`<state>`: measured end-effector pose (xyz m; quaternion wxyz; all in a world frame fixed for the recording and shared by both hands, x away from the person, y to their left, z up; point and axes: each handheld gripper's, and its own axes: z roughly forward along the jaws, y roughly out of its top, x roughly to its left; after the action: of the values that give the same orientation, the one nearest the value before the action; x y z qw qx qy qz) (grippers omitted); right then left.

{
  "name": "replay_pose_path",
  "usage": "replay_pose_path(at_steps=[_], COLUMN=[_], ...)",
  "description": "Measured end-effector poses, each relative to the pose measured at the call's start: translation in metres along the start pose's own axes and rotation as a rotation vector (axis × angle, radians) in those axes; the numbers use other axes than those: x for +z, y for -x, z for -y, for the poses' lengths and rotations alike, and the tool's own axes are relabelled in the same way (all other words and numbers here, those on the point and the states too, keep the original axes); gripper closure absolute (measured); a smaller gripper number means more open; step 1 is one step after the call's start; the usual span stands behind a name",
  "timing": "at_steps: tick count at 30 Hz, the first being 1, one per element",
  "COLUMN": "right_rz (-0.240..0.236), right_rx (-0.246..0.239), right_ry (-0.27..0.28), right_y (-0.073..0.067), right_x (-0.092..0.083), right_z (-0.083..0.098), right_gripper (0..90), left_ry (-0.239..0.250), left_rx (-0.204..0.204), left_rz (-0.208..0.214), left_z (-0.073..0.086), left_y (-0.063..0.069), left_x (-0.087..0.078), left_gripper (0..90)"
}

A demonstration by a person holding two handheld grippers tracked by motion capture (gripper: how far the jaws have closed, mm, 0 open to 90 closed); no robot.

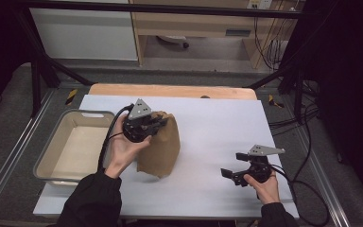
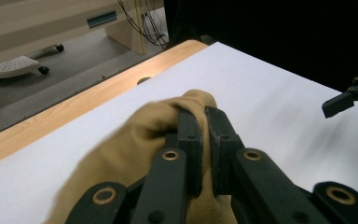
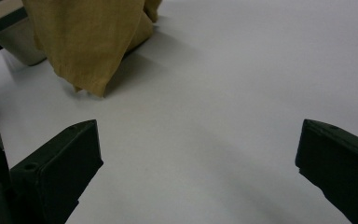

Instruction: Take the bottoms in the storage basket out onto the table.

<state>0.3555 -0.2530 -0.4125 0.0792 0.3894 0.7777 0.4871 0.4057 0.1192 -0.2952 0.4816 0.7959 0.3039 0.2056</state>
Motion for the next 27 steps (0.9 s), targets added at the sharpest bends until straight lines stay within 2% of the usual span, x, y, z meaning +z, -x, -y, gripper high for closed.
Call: replay_pose_path(at_steps=[8,27], right_rz=[-0.001,-0.001], right_rx=[-0.001,-0.002], right_ry=[0.001,0.002], right_y=[0.000,0.000], right_x=[0.000,0.000], right_z=[0.000,0.000], right_gripper=[0.7,0.7], left_ry=[0.001,-0.004], left_rx=[0.014,0.021], left_rz=[0.027,0.042], left_z=[-0.003,0.002], left_y=[0.009,0.017], left_x=[0.009,0.025], left_gripper=[85.0,84.6])
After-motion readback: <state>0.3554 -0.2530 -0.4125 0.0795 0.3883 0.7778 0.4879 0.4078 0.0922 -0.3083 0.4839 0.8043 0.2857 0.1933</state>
